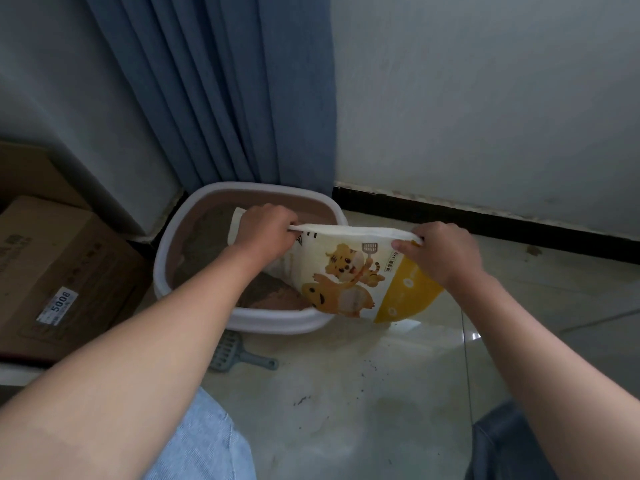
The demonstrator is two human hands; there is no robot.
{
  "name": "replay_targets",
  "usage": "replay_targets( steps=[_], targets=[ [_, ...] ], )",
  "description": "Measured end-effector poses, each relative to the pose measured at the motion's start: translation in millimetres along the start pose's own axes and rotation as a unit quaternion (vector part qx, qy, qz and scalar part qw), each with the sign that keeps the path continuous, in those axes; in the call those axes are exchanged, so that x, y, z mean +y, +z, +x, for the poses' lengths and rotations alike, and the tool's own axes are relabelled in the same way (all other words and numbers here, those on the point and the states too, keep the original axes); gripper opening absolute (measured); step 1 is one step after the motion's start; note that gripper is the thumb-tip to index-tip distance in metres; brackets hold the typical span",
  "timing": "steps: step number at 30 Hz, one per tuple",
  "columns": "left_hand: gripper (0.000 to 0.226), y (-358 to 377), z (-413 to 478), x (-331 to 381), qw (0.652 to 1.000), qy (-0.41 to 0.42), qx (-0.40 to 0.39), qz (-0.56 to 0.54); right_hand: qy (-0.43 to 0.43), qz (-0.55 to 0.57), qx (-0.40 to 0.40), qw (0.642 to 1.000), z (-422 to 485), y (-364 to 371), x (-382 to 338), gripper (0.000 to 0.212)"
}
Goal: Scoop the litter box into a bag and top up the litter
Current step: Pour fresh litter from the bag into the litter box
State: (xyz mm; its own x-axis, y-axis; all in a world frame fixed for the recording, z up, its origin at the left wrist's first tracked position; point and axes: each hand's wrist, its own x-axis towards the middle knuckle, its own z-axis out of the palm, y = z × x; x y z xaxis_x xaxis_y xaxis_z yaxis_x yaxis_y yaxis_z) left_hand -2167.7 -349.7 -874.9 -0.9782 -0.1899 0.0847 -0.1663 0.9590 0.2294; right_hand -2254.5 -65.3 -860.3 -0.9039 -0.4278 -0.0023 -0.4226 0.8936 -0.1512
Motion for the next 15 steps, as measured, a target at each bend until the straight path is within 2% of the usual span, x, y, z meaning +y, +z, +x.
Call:
replay_targets(
  steps=[4,8,12,15],
  targets=[
    [0.011,2,4,10,0.999,0.030,-0.011,0.003,0.030,0.007,-0.055,0.998,-2,9,8,0.040],
    [0.012,-1,9,23,0.999,0.046,-0.003,0.013,0.055,-0.008,-0.068,0.996,-4,9,7,0.042],
    [0.017,-5,9,36,0.997,0.065,0.006,0.030,-0.007,0.036,-0.035,0.999,-6,10,-19,0.059],
    [0.017,-8,9,46,0.995,0.085,0.018,0.042,-0.077,0.048,-0.002,0.996,-2,11,-46,0.051]
  ],
)
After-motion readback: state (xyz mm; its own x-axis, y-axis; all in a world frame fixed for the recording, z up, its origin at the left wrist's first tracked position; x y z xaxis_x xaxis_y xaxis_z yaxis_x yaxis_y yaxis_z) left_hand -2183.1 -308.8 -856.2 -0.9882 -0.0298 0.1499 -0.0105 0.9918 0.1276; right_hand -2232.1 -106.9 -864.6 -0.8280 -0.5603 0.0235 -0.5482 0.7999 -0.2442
